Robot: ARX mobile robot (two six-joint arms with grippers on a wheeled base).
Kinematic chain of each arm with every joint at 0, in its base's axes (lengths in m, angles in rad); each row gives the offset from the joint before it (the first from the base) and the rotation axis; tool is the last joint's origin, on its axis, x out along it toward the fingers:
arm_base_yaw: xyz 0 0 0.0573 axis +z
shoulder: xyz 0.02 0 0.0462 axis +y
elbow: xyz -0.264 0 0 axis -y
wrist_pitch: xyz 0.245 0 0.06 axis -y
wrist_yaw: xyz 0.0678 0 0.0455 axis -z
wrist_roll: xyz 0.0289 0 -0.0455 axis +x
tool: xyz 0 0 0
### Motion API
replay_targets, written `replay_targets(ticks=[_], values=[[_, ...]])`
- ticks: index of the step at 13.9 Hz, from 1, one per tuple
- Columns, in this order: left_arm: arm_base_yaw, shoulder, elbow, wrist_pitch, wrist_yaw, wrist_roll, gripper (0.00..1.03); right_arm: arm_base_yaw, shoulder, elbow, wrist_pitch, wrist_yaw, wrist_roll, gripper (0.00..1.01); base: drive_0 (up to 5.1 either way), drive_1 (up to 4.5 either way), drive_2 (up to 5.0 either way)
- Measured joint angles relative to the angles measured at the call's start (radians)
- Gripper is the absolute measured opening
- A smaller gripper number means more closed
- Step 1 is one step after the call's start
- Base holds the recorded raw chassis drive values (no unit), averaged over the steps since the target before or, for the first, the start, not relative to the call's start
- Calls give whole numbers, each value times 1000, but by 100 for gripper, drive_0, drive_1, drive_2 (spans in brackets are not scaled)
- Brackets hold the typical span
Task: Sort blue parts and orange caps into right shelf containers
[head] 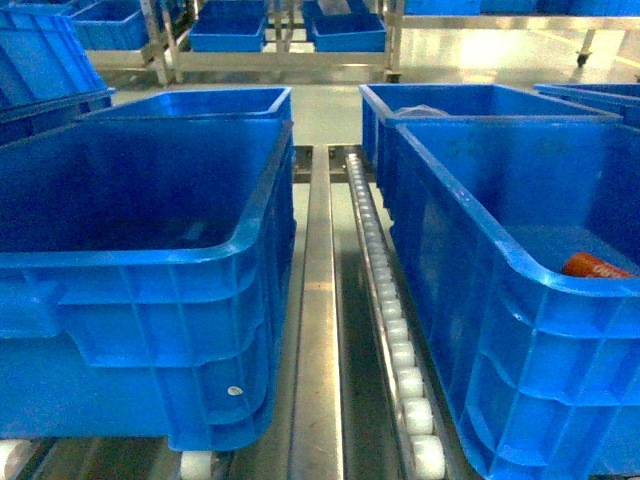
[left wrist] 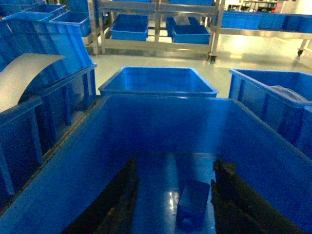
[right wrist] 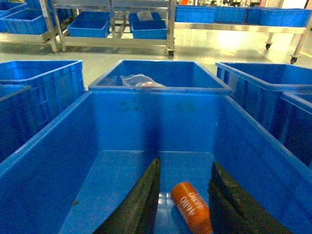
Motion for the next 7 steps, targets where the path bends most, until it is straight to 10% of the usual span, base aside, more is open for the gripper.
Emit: replay_targets(ticks=[2,7], values=[[0,-211,-173,-40,4,1,2,3,-219,-190,-26,-5,4,1,0,0,0],[0,-389,-293,-72,4,1,2,3,-435,-306,-130,-5,4,1,0,0,0]])
